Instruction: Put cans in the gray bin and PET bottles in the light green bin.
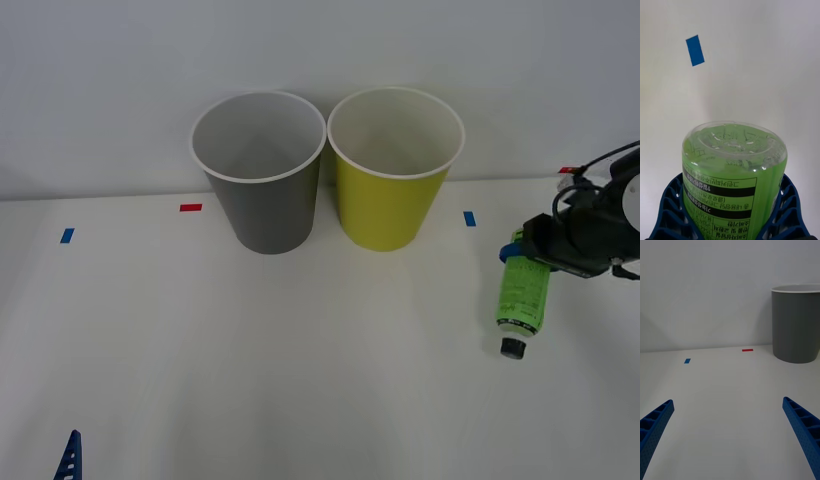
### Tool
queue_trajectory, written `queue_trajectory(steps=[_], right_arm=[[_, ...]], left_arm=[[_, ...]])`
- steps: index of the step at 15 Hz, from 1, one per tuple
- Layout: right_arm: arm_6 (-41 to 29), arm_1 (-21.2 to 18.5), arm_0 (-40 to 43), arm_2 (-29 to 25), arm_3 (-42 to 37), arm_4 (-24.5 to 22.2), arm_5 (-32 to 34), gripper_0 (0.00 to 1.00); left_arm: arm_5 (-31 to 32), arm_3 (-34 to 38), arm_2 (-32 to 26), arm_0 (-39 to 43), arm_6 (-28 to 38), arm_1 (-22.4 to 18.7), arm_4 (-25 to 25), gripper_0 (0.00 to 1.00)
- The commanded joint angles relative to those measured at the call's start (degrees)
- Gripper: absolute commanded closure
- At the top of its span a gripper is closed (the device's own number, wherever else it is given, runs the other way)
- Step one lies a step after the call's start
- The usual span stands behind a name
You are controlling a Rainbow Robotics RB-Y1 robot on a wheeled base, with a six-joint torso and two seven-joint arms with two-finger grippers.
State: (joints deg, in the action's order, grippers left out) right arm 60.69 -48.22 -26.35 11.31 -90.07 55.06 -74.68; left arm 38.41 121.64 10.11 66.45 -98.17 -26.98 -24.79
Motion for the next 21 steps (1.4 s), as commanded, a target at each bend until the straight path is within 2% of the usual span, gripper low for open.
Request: queue_trajectory(steps=[1, 7, 13, 17, 21], right_arm=[[9.54, 4.02, 5.61, -9.47, -5.73, -1.62, -0.20, 1.00], [23.69, 11.49, 10.71, -19.93, -19.35, -5.66, -0.12, 1.00], [36.78, 17.20, 12.55, -26.17, -29.63, -4.34, -0.12, 1.00], [36.25, 21.24, 12.90, -28.01, -41.23, -4.96, -0.12, 1.00], [34.67, 24.67, 12.90, -27.75, -50.55, -10.49, 0.24, 1.00]], left_arm=[[0.00, 0.00, 0.00, 0.00, 0.00, 0.00, 0.00, 0.00], [0.00, 0.00, 0.00, 0.00, 0.00, 0.00, 0.00, 0.00], [0.00, 0.00, 0.00, 0.00, 0.00, 0.00, 0.00, 0.00], [0.00, 0.00, 0.00, 0.00, 0.00, 0.00, 0.00, 0.00], [0.00, 0.00, 0.00, 0.00, 0.00, 0.00, 0.00, 0.00]])
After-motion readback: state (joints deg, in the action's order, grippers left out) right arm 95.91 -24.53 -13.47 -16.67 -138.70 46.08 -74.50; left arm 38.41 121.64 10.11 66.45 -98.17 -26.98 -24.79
